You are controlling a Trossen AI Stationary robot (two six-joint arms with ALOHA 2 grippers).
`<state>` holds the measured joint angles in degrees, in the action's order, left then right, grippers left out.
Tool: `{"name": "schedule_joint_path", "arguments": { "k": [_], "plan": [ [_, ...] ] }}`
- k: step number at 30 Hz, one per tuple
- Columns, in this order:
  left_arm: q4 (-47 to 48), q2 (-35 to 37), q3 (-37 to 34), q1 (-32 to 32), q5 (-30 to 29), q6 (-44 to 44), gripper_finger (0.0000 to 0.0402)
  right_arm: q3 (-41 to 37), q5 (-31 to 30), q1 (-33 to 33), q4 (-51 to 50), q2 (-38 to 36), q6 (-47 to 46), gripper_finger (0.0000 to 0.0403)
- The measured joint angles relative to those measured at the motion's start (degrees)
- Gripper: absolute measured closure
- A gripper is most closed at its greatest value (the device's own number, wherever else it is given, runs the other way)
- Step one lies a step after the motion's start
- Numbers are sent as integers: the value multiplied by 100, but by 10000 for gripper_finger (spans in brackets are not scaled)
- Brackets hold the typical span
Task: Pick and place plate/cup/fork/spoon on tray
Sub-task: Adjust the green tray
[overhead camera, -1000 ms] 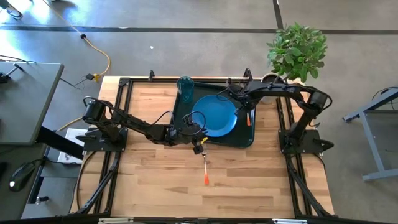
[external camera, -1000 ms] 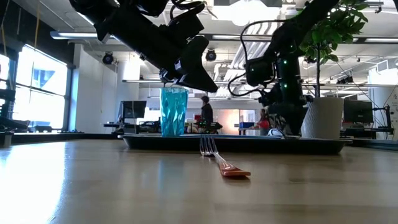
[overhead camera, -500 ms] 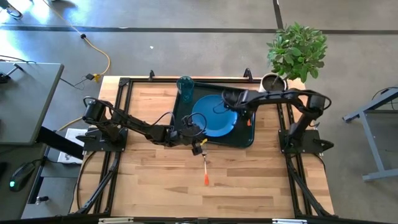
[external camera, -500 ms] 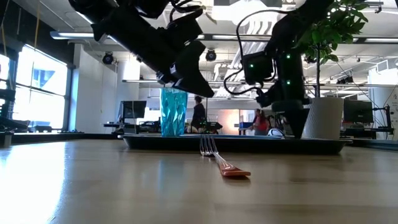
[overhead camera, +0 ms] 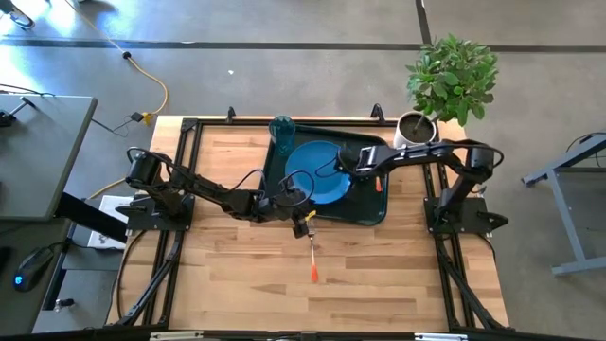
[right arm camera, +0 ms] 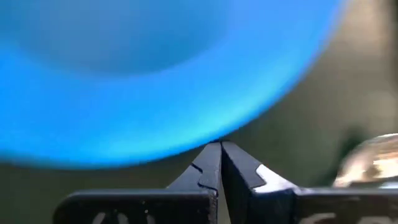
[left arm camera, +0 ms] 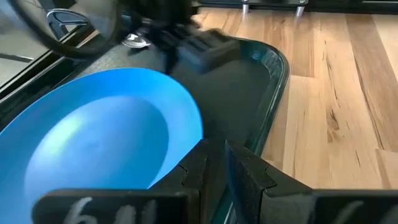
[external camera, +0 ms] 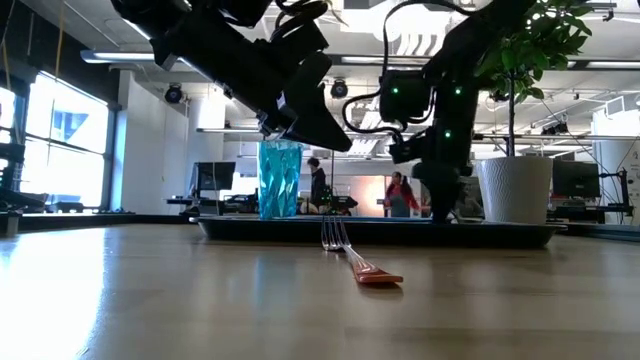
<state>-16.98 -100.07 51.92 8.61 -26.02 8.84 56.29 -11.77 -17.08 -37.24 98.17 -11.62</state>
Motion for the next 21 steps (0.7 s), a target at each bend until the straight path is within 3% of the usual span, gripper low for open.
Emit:
{"name": "schedule_joint_path", "arguments": {
  "k": [4,7,10,14,18,21],
  "plan": [
    [27,0,0,-23,7,-66,360,2,-753,-260,85,-2,7,401],
    [143,0,0,-39,17,-144,360,4,-864,-331,-398,-16,-188,401],
    [358,0,0,-47,13,-67,360,4,-1036,-80,-1195,-53,-525,402],
    [376,0,-15,-63,-16,56,360,-22,-1762,508,-2211,-217,-1344,402],
    [77,0,-136,-89,-20,206,360,-137,-1819,952,-2871,-446,-2185,403],
    [-148,0,-234,-89,-24,308,360,-564,-1801,930,-2888,-691,-2710,403]
  ]
}}
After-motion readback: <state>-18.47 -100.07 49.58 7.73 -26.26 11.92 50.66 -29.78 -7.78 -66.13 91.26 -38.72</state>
